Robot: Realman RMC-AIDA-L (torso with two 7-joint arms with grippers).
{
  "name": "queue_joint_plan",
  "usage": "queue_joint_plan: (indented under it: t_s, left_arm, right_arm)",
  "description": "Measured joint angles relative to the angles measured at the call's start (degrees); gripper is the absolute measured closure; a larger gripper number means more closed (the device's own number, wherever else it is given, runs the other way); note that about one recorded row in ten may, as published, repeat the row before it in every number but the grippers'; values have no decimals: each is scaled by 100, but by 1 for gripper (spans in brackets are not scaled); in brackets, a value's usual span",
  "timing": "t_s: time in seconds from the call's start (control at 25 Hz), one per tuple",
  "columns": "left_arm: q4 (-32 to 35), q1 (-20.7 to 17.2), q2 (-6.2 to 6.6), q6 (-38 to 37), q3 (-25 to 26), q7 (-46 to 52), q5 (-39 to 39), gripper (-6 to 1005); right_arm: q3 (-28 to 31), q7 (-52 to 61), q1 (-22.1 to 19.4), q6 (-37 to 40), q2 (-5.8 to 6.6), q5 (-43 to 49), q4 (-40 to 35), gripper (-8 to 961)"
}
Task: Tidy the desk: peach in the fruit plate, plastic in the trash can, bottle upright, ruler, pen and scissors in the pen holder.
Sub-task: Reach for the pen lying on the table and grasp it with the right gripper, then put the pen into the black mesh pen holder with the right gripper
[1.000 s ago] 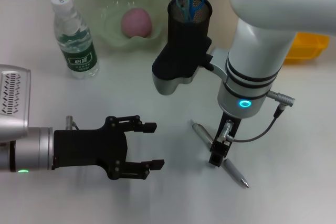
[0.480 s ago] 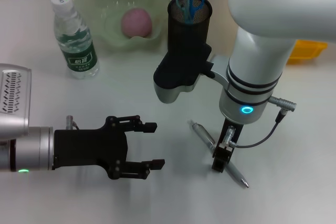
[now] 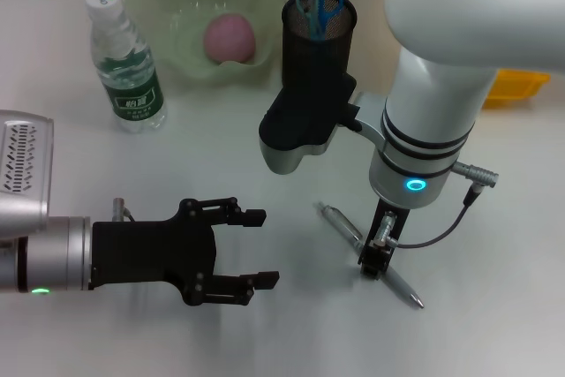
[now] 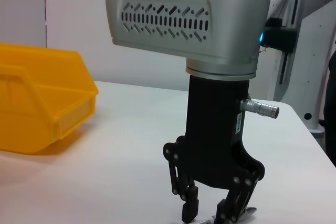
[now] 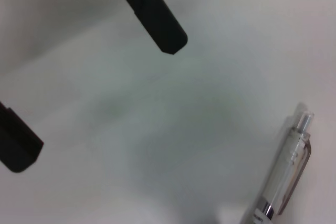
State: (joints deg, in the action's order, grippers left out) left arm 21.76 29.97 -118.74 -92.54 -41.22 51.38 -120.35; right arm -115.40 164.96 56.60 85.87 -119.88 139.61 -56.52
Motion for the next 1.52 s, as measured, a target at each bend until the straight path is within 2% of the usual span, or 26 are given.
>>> queue_joint_plan:
  t_s: [0.28, 0.48, 0.8, 1.52]
  left_arm:
    - [-5, 0, 0, 0, 0, 52, 10, 216]
    - [-5, 5, 0, -1, 0, 55, 13, 216]
    - [-5, 31, 0, -3, 0, 60, 13, 216]
    - [-5, 62, 0, -1, 0, 75, 4, 216]
  right_arm:
    - [0, -6, -1, 0, 0, 28, 0, 606]
    - [0, -8, -7, 3, 0, 111, 11, 602]
    - [12, -8, -7, 7, 0, 129, 5, 808]
    - [21, -9, -5, 43, 0, 242, 0, 815]
